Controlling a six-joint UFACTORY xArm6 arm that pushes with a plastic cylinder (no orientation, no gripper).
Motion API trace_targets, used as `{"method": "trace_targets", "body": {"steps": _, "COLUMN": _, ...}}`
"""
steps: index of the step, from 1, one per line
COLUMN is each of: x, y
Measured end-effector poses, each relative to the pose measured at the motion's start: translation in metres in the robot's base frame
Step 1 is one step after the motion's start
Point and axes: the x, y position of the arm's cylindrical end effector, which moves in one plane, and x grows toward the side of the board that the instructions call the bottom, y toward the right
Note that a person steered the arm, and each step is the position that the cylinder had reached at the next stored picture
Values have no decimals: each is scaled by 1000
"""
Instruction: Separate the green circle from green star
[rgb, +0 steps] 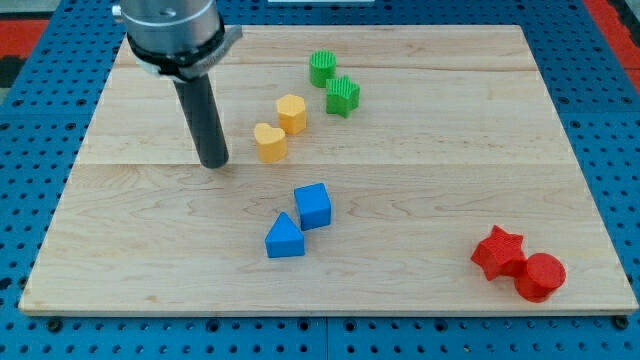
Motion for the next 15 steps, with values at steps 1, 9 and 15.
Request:
{"method": "trace_targets", "body": {"steps": 1, "x": -16, "y": 50}}
{"method": "trace_targets", "body": {"steps": 9, "x": -162, "y": 70}}
{"method": "trace_targets", "body": {"steps": 15, "x": -155, "y": 11}}
